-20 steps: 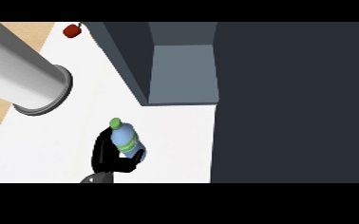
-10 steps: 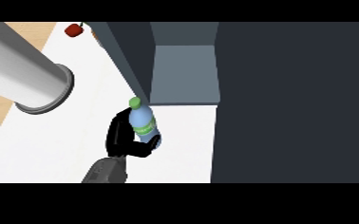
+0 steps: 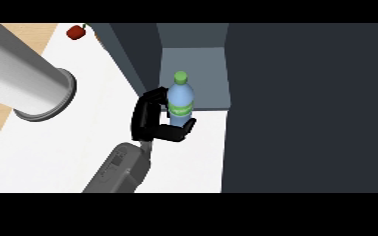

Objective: Pick up the bottled water, place it into the cabinet and close the cabinet

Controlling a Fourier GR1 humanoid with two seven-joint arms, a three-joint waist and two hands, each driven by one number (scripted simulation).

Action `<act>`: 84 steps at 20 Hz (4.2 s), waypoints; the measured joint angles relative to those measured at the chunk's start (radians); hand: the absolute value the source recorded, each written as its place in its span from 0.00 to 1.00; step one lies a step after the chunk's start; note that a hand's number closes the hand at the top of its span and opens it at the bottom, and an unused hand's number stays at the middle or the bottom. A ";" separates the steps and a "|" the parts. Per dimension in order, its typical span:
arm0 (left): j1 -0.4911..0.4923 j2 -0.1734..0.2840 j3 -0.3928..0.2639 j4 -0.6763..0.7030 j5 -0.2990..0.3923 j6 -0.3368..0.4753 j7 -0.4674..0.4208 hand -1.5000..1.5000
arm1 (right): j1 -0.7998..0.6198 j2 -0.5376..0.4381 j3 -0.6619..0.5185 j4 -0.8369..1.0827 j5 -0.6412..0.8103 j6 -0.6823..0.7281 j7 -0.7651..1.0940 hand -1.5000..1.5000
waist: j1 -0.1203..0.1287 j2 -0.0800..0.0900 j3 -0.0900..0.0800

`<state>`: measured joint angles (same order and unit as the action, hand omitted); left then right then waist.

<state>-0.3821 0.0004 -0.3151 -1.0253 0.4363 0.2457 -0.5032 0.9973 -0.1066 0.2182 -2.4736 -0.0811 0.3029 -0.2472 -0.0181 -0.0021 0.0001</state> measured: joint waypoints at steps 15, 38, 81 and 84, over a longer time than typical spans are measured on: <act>-0.439 0.000 -0.083 0.279 0.114 0.295 0.136 1.00 | -0.039 -0.001 -0.075 0.011 -0.028 0.029 0.001 0.00 | -0.029 0.009 0.000; -0.731 0.030 0.051 0.861 0.064 0.408 0.009 0.00 | -0.070 -0.003 -0.128 0.034 -0.071 0.095 -0.025 0.00 | -0.080 0.035 -0.001; -0.523 0.000 -0.024 0.458 0.180 0.055 -0.134 0.00 | -0.043 0.022 -0.061 0.042 -0.080 0.093 0.025 0.00 | 0.006 -0.005 -0.001; -0.423 0.000 -0.077 0.341 0.203 0.021 -0.132 0.00 | -0.030 0.032 -0.036 0.033 -0.073 0.085 0.025 0.00 | 0.012 -0.007 -0.001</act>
<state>-0.8047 0.0002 -0.3923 -0.6845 0.6393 0.2669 -0.6355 0.9676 -0.0749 0.1827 -2.4404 -0.1540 0.3880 -0.2225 -0.0062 -0.0092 -0.0008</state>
